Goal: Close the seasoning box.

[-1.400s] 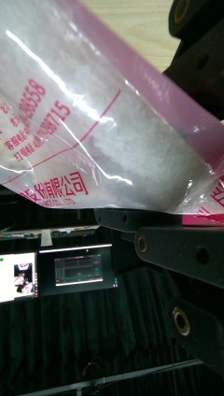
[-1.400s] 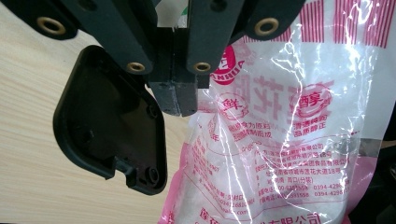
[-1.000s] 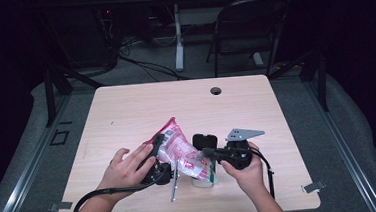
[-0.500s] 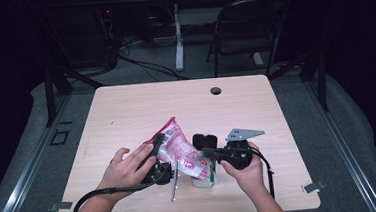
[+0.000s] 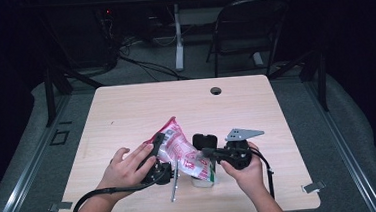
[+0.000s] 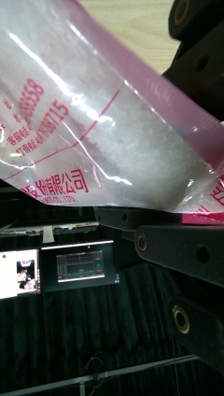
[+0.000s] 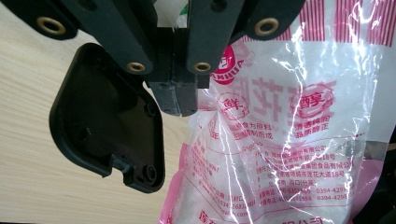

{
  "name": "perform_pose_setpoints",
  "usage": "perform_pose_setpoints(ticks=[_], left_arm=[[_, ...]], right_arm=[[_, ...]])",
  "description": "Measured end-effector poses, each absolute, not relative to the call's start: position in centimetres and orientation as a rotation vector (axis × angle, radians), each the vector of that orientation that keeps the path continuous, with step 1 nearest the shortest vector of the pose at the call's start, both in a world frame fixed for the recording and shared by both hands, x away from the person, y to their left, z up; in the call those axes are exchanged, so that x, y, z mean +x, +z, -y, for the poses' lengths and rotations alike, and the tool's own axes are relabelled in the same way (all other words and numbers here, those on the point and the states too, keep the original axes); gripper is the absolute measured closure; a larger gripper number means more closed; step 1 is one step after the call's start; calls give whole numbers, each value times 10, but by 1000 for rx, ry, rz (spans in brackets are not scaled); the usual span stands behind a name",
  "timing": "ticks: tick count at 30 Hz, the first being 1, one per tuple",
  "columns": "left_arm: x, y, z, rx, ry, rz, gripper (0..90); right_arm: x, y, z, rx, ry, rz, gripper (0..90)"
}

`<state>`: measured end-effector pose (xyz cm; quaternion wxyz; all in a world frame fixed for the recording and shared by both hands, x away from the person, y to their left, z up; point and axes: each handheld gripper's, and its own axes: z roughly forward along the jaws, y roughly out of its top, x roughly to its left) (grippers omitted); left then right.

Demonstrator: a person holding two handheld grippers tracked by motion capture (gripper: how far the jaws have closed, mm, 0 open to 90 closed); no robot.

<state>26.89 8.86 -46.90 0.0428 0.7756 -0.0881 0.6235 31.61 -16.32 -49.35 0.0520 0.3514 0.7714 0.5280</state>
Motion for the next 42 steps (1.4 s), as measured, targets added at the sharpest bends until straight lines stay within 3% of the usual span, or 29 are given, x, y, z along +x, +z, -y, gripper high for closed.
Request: perform_pose_setpoints(ticks=[42], left_arm=[[267, -465, -85, 2370, 1923, 315, 708]], right_arm=[[316, -494, 162, 1071, 1605, -2350, 900]])
